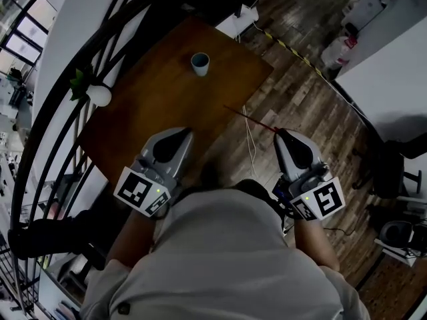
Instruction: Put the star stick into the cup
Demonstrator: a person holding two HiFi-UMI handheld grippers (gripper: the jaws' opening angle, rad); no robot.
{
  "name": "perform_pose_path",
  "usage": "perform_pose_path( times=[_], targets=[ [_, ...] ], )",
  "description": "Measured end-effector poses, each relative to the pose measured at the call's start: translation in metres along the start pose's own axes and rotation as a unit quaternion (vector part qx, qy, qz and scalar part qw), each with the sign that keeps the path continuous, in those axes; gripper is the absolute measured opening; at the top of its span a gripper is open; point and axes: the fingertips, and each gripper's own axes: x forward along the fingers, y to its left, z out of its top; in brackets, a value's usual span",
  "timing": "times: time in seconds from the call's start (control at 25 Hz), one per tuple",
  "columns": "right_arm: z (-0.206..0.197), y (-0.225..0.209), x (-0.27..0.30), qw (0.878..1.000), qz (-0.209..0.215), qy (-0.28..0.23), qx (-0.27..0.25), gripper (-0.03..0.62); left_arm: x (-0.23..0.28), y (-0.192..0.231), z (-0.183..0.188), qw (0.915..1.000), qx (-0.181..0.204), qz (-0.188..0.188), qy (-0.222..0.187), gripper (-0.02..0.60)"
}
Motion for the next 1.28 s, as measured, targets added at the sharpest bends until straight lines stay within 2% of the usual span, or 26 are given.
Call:
perform_pose_path(
  times=[0.24, 0.64, 1.0, 1.28],
  targets=[
    [-0.004, -0.011, 0.036, 1.0, -0.002, 0.006, 0.002, 0.023, 0.005, 0.034, 0.0, 1.0, -0.006, 0.002, 0.001, 0.003],
    [-0.001, -0.044, 0.076, 1.0, 0.027, 0.011, 0.003, 0.023, 0.025, 0.065, 0.006, 0.9992, -0.014, 0.036, -0.001, 0.003],
    [0.003, -0.106, 0.108, 0.997, 0.079, 0.011, 0.003, 0.023, 0.079, 0.082, 0.011, 0.9964, -0.017, 0.083, -0.005, 0.003],
    [0.004, -0.164, 0.124, 0.99, 0.139, 0.015, 0.003, 0.023, 0.133, 0.084, 0.021, 0.9903, -0.017, 0.137, -0.02, 0.003]
  ],
)
